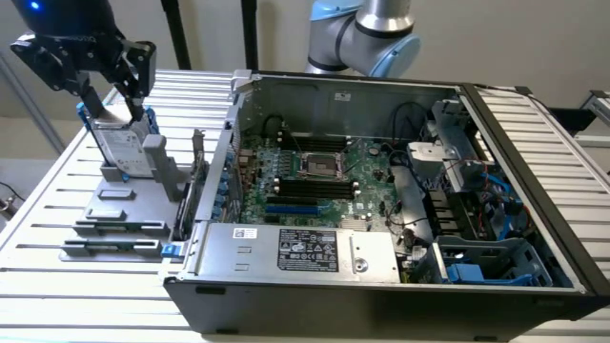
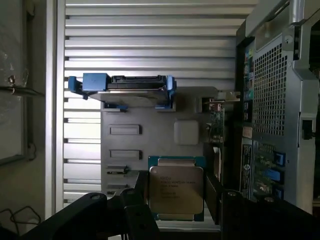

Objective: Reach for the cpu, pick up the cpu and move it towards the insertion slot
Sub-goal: 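Pick up the cpu and move it towards the insertion slot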

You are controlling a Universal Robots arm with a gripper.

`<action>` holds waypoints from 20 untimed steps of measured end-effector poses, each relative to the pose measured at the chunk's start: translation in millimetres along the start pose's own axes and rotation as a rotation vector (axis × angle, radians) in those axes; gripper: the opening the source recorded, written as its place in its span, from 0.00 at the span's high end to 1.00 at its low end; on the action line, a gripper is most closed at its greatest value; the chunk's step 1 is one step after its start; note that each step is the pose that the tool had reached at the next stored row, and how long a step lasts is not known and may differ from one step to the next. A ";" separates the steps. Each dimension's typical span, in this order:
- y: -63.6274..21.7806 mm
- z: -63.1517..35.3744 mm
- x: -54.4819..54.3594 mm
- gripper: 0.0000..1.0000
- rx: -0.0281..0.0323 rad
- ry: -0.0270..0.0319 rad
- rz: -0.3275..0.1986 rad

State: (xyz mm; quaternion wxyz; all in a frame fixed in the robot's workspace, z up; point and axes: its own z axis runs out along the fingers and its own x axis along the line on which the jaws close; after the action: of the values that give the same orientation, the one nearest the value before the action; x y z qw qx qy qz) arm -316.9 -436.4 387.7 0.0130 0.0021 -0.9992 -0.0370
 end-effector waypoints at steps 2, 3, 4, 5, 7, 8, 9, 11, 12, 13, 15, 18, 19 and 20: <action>0.2 -3.4 -8.8 0.46 -0.0021 0.0005 0.000; 0.3 -4.9 -13.2 0.46 -0.0031 0.0005 0.000; 0.4 -6.5 -17.8 0.46 -0.0041 0.0007 0.000; 0.5 -7.9 -22.3 0.46 -0.0053 0.0008 0.000; 0.6 -10.2 -31.4 0.46 -0.0086 0.0011 0.000; 0.7 -11.1 -35.9 0.46 -0.0104 0.0011 0.000; 0.7 -11.9 -40.4 0.46 -0.0121 0.0012 0.000; 0.7 -13.3 -49.6 0.46 -0.0155 0.0013 0.000; 0.7 -13.5 -54.1 0.46 -0.0183 0.0013 0.000; 0.7 -13.7 -58.6 0.46 -0.0213 0.0012 0.000; 0.7 -14.2 -67.7 0.46 -0.0272 0.0012 -0.001; 0.7 -14.6 -81.5 0.46 -0.0376 0.0012 -0.001; 0.6 -14.7 -86.0 0.46 -0.0411 0.0012 -0.001; 0.6 -14.8 -90.5 0.46 -0.0445 0.0012 -0.001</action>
State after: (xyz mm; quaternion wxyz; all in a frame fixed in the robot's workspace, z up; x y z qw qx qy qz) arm -226.1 -436.4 400.2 0.0136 0.0024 -0.9981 -0.0592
